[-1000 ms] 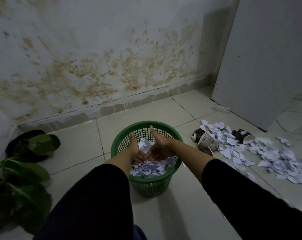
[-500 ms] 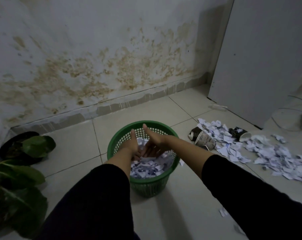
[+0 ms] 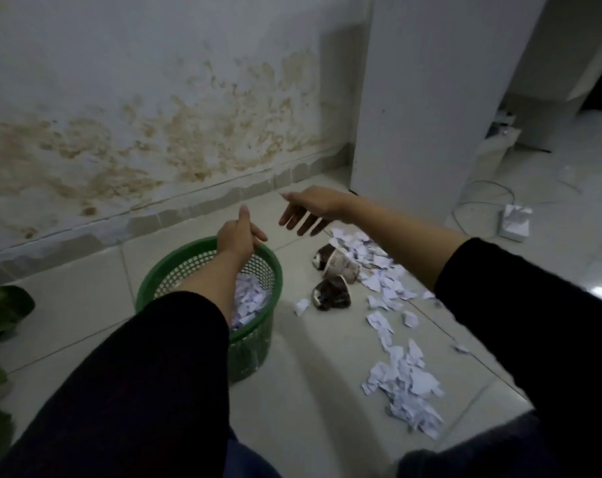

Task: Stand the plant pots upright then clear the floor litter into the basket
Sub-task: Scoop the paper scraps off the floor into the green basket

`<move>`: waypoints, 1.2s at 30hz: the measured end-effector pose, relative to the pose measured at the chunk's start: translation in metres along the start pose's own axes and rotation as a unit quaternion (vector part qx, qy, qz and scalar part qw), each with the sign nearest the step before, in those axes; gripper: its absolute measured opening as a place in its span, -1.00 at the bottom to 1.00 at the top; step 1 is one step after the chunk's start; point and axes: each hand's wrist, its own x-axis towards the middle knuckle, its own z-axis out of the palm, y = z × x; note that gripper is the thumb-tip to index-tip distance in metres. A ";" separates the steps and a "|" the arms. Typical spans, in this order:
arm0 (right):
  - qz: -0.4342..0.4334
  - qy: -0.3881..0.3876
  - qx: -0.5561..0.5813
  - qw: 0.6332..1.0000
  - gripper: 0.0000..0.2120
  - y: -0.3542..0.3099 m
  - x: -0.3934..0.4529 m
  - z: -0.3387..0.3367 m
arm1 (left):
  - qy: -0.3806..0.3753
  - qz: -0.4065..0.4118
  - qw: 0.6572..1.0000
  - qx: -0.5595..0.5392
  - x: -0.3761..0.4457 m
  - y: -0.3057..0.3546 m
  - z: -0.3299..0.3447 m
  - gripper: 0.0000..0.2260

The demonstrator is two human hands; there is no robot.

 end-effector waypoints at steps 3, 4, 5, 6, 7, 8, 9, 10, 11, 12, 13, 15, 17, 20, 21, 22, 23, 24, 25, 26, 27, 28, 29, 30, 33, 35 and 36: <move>0.023 0.032 0.013 0.999 -0.43 0.044 -0.031 -0.038 | -0.048 0.022 0.998 -0.017 -0.004 0.013 0.031 -0.38; 0.035 0.036 0.015 0.999 -0.44 0.059 -0.041 -0.046 | -0.062 0.024 0.998 -0.019 -0.007 0.015 0.039 -0.39; 0.052 0.038 0.017 0.998 -0.45 0.078 -0.052 -0.053 | -0.078 0.024 0.997 -0.017 -0.012 0.017 0.049 -0.40; 0.071 0.035 0.021 0.997 -0.46 0.096 -0.061 -0.058 | -0.092 0.018 0.996 -0.012 -0.017 0.020 0.058 -0.41; 0.091 0.028 0.030 0.995 -0.46 0.116 -0.072 -0.059 | -0.107 0.011 0.994 -0.009 -0.022 0.021 0.070 -0.42; 0.109 0.018 0.036 0.993 -0.46 0.137 -0.082 -0.058 | -0.123 0.003 0.992 -0.010 -0.029 0.024 0.083 -0.42; 0.123 0.004 0.043 0.992 -0.46 0.158 -0.091 -0.054 | -0.145 -0.006 0.989 -0.016 -0.037 0.025 0.097 -0.42; 0.137 -0.013 0.052 0.989 -0.45 0.182 -0.101 -0.047 | -0.175 -0.018 0.984 -0.023 -0.047 0.025 0.114 -0.42; 0.152 -0.034 0.065 0.986 -0.44 0.205 -0.110 -0.038 | -0.206 -0.034 0.977 -0.029 -0.058 0.022 0.132 -0.41; 0.168 -0.059 0.083 0.980 -0.44 0.228 -0.119 -0.027 | -0.241 -0.057 0.968 -0.033 -0.071 0.017 0.150 -0.40; 0.186 -0.086 0.105 0.973 -0.43 0.250 -0.129 -0.013 | -0.277 -0.084 0.957 -0.029 -0.084 0.007 0.167 -0.38; 0.225 -0.137 0.143 0.954 -0.43 0.288 -0.147 0.018 | -0.339 -0.128 0.932 0.018 -0.116 -0.023 0.195 -0.33; 0.261 -0.192 0.173 0.930 -0.41 0.319 -0.162 0.048 | -0.380 -0.177 0.904 0.084 -0.149 -0.062 0.212 -0.29; 0.308 -0.311 0.220 0.872 -0.35 0.344 -0.172 0.087 | -0.413 -0.287 0.849 0.164 -0.194 -0.118 0.217 -0.17; 0.315 -0.336 0.228 0.858 -0.34 0.350 -0.170 0.097 | -0.413 -0.329 0.832 0.170 -0.204 -0.133 0.218 -0.12; 0.316 -0.345 0.228 0.854 -0.34 0.353 -0.168 0.104 | -0.401 -0.365 0.825 0.160 -0.212 -0.144 0.219 -0.09; 0.311 -0.342 0.221 0.859 -0.34 0.355 -0.165 0.108 | -0.376 -0.393 0.828 0.135 -0.216 -0.153 0.220 -0.08; 0.304 -0.329 0.217 0.867 -0.35 0.355 -0.161 0.111 | -0.346 -0.403 0.841 0.105 -0.217 -0.161 0.221 -0.07; 0.293 -0.301 0.221 0.880 -0.36 0.355 -0.157 0.112 | -0.317 -0.403 0.855 0.081 -0.216 -0.163 0.224 -0.07; 0.279 -0.258 0.232 0.895 -0.39 0.355 -0.155 0.111 | -0.296 -0.393 0.868 0.064 -0.214 -0.163 0.227 -0.09; 0.264 -0.207 0.243 0.910 -0.42 0.355 -0.151 0.109 | -0.276 -0.378 0.882 0.053 -0.210 -0.159 0.231 -0.13; 0.248 -0.152 0.250 0.923 -0.45 0.355 -0.148 0.106 | -0.258 -0.358 0.896 0.040 -0.207 -0.152 0.234 -0.17; 0.231 -0.099 0.249 0.935 -0.48 0.356 -0.145 0.103 | -0.243 -0.343 0.907 0.031 -0.201 -0.147 0.239 -0.22; 0.210 -0.051 0.235 0.948 -0.51 0.356 -0.141 0.099 | -0.227 -0.328 0.917 0.019 -0.197 -0.138 0.244 -0.26; 0.133 0.064 0.169 0.975 -0.67 0.359 -0.136 0.086 | -0.200 -0.294 0.935 0.020 -0.181 -0.115 0.261 -0.26; 0.089 0.133 0.196 0.968 -0.74 0.359 -0.136 0.077 | -0.197 -0.272 0.942 0.008 -0.172 -0.100 0.272 -0.38; 0.079 0.158 0.210 0.962 -0.74 0.360 -0.136 0.072 | -0.195 -0.267 0.944 -0.005 -0.167 -0.092 0.276 -0.42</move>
